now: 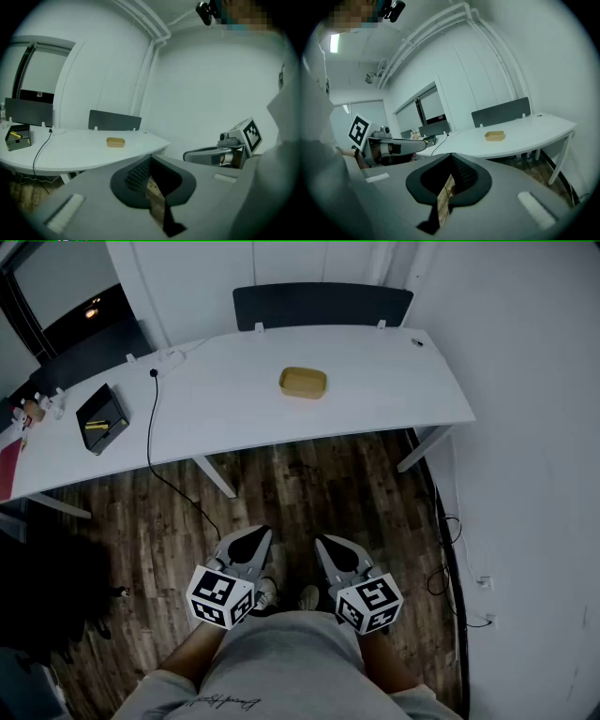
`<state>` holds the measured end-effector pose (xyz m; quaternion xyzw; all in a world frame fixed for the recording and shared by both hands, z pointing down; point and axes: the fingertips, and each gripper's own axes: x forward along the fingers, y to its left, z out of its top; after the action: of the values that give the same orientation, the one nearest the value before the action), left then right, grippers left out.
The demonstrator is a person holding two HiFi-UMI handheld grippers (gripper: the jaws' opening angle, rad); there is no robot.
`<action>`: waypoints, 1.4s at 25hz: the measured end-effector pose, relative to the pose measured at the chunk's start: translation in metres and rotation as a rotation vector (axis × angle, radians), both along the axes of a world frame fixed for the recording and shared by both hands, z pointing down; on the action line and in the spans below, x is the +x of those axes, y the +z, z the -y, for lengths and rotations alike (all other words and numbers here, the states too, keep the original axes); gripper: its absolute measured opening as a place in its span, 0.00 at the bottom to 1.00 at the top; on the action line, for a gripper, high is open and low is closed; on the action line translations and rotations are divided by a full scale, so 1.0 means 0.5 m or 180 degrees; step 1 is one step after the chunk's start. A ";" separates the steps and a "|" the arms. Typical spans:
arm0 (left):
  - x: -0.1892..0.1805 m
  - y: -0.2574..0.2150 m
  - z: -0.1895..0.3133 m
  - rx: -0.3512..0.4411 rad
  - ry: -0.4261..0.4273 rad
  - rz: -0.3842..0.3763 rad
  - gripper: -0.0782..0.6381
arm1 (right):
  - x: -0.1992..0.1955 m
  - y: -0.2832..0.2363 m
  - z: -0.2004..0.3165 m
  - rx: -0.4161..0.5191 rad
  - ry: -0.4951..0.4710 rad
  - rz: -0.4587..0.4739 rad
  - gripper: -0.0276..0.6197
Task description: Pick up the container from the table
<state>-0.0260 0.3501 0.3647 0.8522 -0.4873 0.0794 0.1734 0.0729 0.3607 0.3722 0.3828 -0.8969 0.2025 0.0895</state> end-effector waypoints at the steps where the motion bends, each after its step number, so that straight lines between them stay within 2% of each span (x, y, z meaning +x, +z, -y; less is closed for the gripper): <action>1: 0.001 0.000 -0.003 -0.0007 0.0009 -0.0006 0.11 | -0.003 0.001 -0.002 -0.0009 0.0001 0.0001 0.06; 16: -0.021 -0.012 0.008 0.0033 0.0078 -0.0062 0.11 | -0.040 -0.002 0.012 0.0061 0.0125 -0.0081 0.06; 21: -0.048 -0.011 0.020 0.0039 0.0130 -0.0091 0.11 | -0.074 0.007 0.020 0.0054 0.0128 -0.0175 0.06; 35: -0.131 -0.002 0.048 0.0031 0.0343 -0.0086 0.11 | -0.147 0.027 0.044 -0.0060 0.0320 -0.0115 0.06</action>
<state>-0.0916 0.3263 0.3640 0.8790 -0.4386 0.0747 0.1712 -0.0004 0.3385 0.3857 0.4301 -0.8728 0.2082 0.0990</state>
